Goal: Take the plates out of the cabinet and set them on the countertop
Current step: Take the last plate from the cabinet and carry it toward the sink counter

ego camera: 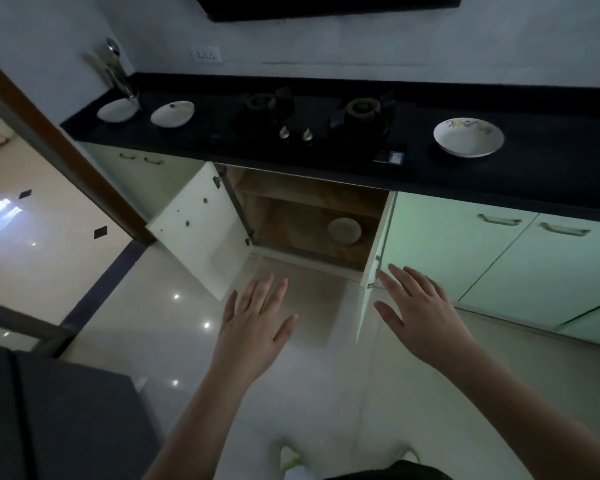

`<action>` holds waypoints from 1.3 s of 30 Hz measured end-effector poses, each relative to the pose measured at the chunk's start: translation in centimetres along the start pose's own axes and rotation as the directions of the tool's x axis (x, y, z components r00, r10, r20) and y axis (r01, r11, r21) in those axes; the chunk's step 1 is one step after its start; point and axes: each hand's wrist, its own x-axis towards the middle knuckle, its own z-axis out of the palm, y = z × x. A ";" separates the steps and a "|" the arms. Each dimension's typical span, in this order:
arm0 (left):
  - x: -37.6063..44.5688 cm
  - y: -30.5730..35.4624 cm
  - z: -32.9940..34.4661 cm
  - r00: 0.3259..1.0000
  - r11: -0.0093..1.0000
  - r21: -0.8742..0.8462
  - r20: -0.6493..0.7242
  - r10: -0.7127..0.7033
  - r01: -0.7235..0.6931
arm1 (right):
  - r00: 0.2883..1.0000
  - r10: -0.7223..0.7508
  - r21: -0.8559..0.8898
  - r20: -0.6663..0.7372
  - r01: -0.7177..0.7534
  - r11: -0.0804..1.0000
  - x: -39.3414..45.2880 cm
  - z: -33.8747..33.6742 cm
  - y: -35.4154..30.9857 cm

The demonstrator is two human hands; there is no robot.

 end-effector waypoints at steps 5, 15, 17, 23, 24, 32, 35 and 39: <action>-2.8 -8.4 0.0 1.000 0.999 -0.023 -0.004 -0.031 0.031 | 0.999 -0.044 0.007 -0.011 0.044 0.999 3.8 1.1 -8.6; -2.3 -19.1 -0.3 0.997 0.993 -0.089 -0.012 -0.073 0.072 | 0.992 -0.122 -0.019 0.026 0.122 0.992 8.2 2.7 -18.7; -1.5 -19.7 -0.2 0.994 0.984 -0.146 -0.019 -0.109 0.105 | 0.994 -0.110 -0.033 0.028 0.111 0.993 9.1 2.9 -18.6; 4.4 -20.2 0.7 0.999 0.982 -0.184 0.015 -0.042 0.044 | 0.999 -0.041 -0.013 0.015 0.041 0.999 13.0 3.3 -16.7; 5.9 -20.3 0.6 1.000 0.985 -0.168 0.009 -0.029 0.030 | 1.000 -0.029 -0.008 0.007 0.029 1.000 13.8 3.4 -16.4; 17.4 -20.5 -1.7 0.997 0.995 -0.078 0.018 0.070 -0.069 | 0.999 0.040 0.076 -0.003 -0.040 0.996 21.7 3.4 -14.0; 20.3 -20.5 -2.1 0.995 0.994 -0.049 0.025 0.098 -0.097 | 1.000 0.024 0.101 -0.013 -0.023 0.995 24.5 3.1 -13.6; 22.9 -20.4 -1.5 0.990 0.991 -0.062 0.059 0.125 -0.122 | 1.000 0.024 0.114 0.002 -0.024 0.993 27.2 2.9 -12.9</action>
